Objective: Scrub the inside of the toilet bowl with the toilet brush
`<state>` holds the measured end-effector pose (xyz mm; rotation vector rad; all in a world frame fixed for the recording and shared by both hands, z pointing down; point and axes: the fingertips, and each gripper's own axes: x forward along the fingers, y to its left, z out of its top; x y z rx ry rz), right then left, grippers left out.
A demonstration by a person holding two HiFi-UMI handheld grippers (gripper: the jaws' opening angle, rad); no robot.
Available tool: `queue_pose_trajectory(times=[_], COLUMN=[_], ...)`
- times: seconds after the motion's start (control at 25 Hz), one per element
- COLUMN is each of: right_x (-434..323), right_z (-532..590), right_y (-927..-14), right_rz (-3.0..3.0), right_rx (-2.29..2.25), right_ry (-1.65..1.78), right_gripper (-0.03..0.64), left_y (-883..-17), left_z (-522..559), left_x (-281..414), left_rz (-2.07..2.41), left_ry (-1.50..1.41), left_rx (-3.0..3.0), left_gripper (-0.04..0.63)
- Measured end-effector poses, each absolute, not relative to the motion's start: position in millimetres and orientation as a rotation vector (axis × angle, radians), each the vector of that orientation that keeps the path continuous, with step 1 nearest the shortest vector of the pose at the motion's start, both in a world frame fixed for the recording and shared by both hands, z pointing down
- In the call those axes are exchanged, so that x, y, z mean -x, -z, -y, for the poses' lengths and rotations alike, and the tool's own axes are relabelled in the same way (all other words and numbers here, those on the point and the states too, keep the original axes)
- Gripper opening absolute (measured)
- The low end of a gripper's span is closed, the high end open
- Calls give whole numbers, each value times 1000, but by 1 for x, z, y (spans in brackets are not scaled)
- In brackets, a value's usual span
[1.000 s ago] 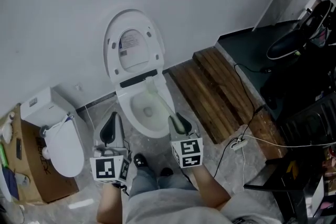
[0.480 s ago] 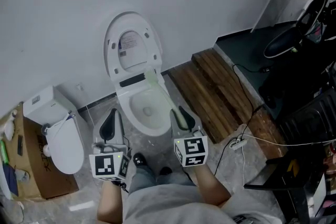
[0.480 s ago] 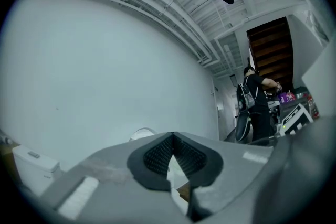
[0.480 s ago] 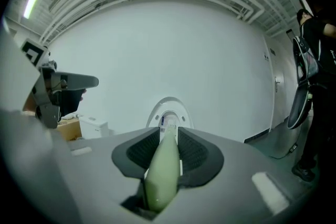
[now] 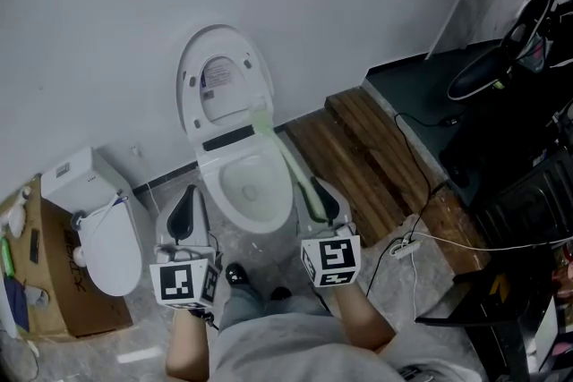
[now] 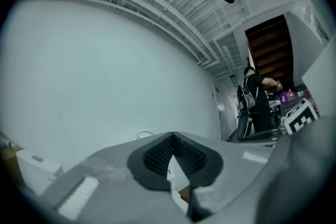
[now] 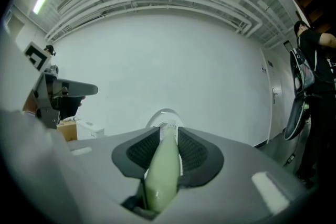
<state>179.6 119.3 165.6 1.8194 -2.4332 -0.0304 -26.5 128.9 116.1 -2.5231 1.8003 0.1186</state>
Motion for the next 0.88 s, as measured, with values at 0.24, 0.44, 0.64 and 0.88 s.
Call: queue_pose_trajectory(times=[0.24, 0.44, 0.64, 0.88], right_x=[-189, -197, -205, -214], right_z=[-126, -133, -139, -147], right_y=[-145, -127, -115, -109], right_rz=[2460, 2466, 2471, 2484], right_rx=[-1854, -1888, -1912, -1933], right_ry=[104, 188, 244, 269], right_gripper=[106, 106, 106, 106], left_y=[-110, -105, -103, -95], left_z=[-136, -139, -144, -150], left_x=[22, 23, 18, 11], left_rz=[-1829, -1826, -1826, -1815], left_ry=[-126, -140, -130, -188], left_rx=[2536, 2490, 2497, 2489], left_gripper=[4, 3, 4, 3])
